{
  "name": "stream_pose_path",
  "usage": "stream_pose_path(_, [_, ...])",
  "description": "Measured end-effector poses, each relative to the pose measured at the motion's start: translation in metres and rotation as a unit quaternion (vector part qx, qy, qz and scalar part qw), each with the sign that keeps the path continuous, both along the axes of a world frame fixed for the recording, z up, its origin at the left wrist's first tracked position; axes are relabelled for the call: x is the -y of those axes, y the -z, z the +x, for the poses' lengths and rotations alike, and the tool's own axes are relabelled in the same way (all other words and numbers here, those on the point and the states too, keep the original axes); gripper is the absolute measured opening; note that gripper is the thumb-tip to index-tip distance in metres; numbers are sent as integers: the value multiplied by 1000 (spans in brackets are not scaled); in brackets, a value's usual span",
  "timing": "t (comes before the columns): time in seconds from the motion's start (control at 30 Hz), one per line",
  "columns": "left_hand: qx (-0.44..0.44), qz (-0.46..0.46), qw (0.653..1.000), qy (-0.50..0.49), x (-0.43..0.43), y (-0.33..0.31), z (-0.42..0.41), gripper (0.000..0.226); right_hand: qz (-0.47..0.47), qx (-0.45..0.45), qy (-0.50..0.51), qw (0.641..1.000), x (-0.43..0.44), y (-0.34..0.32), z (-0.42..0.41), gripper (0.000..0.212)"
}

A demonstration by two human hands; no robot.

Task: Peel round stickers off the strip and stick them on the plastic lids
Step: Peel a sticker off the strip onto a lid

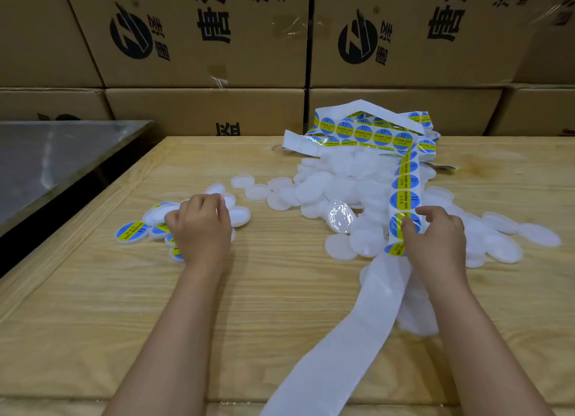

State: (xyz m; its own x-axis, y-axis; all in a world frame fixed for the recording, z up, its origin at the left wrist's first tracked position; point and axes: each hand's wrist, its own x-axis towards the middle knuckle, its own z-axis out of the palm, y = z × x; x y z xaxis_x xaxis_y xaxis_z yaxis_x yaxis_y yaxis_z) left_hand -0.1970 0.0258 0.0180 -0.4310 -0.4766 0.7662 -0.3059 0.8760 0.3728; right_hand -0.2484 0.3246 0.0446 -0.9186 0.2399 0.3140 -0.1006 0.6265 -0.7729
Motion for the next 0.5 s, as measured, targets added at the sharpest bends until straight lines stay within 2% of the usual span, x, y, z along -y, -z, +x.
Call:
stream_pose_path(0.17, [122,22,991,-43,9,9,0,14,0,29,1,1000,-2,-1,-1,33])
stream_pose_path(0.27, [153,36,985,-64,12,12,-1,12,19,27,-9,999,-3,1,-2,29])
stream_pose_path(0.4, [118,31,992,-35,7,12,-4,17,2,20,7,1000,-4,1,-3,23])
stream_pose_path(0.5, [64,-16,997,38,-7,8,-6,22,-32,11,15,999,-4,0,-3,21])
